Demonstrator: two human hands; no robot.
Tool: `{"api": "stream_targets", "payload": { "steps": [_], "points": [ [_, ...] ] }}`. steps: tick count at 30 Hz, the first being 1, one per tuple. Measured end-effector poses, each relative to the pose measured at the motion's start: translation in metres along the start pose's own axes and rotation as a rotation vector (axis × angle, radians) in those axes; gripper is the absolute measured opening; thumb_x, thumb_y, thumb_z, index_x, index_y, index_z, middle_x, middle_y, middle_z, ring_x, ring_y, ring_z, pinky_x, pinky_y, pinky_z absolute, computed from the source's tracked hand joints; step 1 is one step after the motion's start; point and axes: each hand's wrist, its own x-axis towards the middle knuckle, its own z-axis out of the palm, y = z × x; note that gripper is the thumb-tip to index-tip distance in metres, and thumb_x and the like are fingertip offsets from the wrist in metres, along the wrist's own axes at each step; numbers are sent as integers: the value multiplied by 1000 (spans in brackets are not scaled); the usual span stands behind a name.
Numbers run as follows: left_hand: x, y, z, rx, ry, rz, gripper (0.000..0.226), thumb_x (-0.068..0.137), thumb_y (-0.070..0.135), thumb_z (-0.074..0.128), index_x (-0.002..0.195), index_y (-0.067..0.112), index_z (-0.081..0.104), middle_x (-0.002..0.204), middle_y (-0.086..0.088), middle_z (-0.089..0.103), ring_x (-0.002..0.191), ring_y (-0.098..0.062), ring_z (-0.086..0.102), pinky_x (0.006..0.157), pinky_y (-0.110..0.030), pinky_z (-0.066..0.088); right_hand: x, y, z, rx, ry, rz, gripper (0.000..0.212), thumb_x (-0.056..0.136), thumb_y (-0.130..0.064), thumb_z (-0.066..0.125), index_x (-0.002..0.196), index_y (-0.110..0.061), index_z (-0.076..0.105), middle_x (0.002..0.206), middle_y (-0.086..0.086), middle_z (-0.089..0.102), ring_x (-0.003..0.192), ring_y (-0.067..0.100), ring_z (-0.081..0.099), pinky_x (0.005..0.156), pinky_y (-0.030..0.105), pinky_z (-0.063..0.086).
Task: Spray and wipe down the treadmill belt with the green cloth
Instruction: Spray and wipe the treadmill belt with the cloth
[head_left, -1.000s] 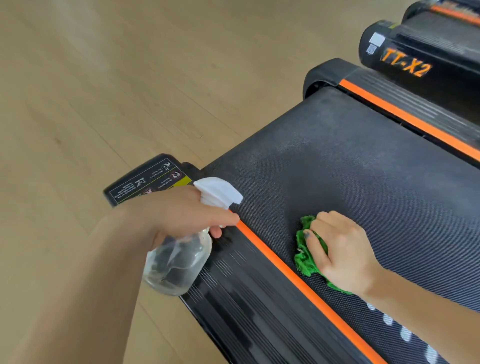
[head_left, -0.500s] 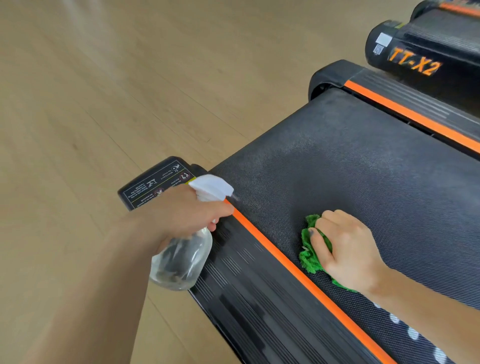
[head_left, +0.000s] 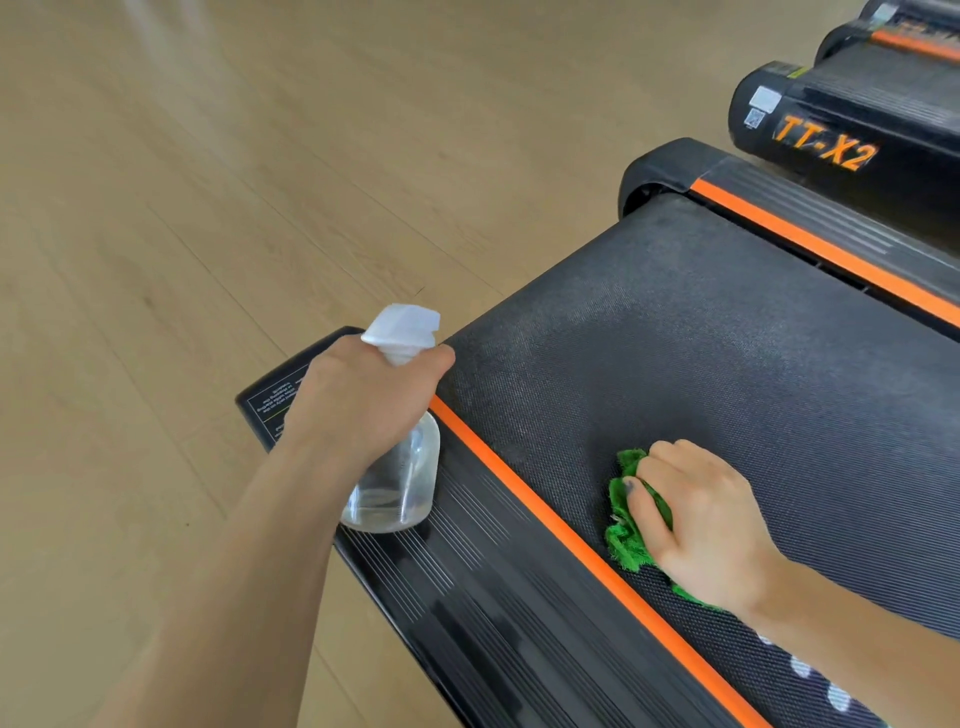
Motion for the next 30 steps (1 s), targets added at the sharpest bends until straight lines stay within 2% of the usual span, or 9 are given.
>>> {"api": "stream_targets", "payload": {
  "steps": [5,8,11,14,19,21,25,28,30],
  "points": [
    [3,6,5,-95,45,48,53,79,59,66,97,10,73,89,-2,77,79,-23,68,66,-32,48,10,-5,-4,59,2,-10,36,99,-28,44,65,-16,45,68,-6,37,63,16,35,60,31,32],
    [5,10,7,-280,105,134,50,87,46,72,100,-2,66,76,-14,64,64,-17,54,57,-27,44,36,-30,9,120,-20,-178,34,100,-26,47,68,-14,50,72,-1,43,67,21,41,65,33,35],
    [10,7,8,-424,178,181,47,89,45,76,102,1,65,70,-4,53,56,-10,48,46,-17,42,84,-53,39,132,-30,-280,34,100,-26,46,69,-13,53,71,2,47,66,22,42,64,35,36],
    [19,1,7,-494,282,229,45,89,50,75,108,10,68,77,-2,55,65,-10,50,54,-15,43,149,-60,70,107,-5,-205,37,99,-28,43,67,-13,54,68,3,50,64,24,48,61,34,39],
    [29,-3,6,-499,341,256,38,91,52,71,108,18,70,85,-3,61,64,-8,49,51,-13,39,212,-78,97,104,-2,15,32,98,-25,50,68,-17,45,72,1,47,71,27,54,61,31,29],
    [30,-3,6,-523,340,258,41,91,52,70,108,15,70,85,1,61,66,-10,50,54,-15,40,202,-81,90,130,15,52,31,97,-25,50,68,-18,44,71,-1,45,69,26,51,60,33,34],
    [29,-5,6,-577,335,261,40,94,45,71,110,8,69,77,2,61,53,-3,49,45,-9,38,121,-75,59,154,-80,-98,36,98,-31,43,69,-13,56,73,4,53,69,25,50,65,35,40],
    [29,-6,6,-657,358,291,37,93,45,72,110,12,69,92,-8,70,65,-4,55,54,-10,44,70,-51,30,168,-139,-222,34,98,-27,47,68,-13,52,71,1,47,66,21,43,62,37,39],
    [28,-5,8,-699,385,315,32,93,43,73,108,16,68,87,3,70,69,-3,56,60,-11,45,68,-42,26,133,-137,-321,34,98,-26,49,67,-13,51,71,1,46,66,21,40,62,36,37]
  ]
}}
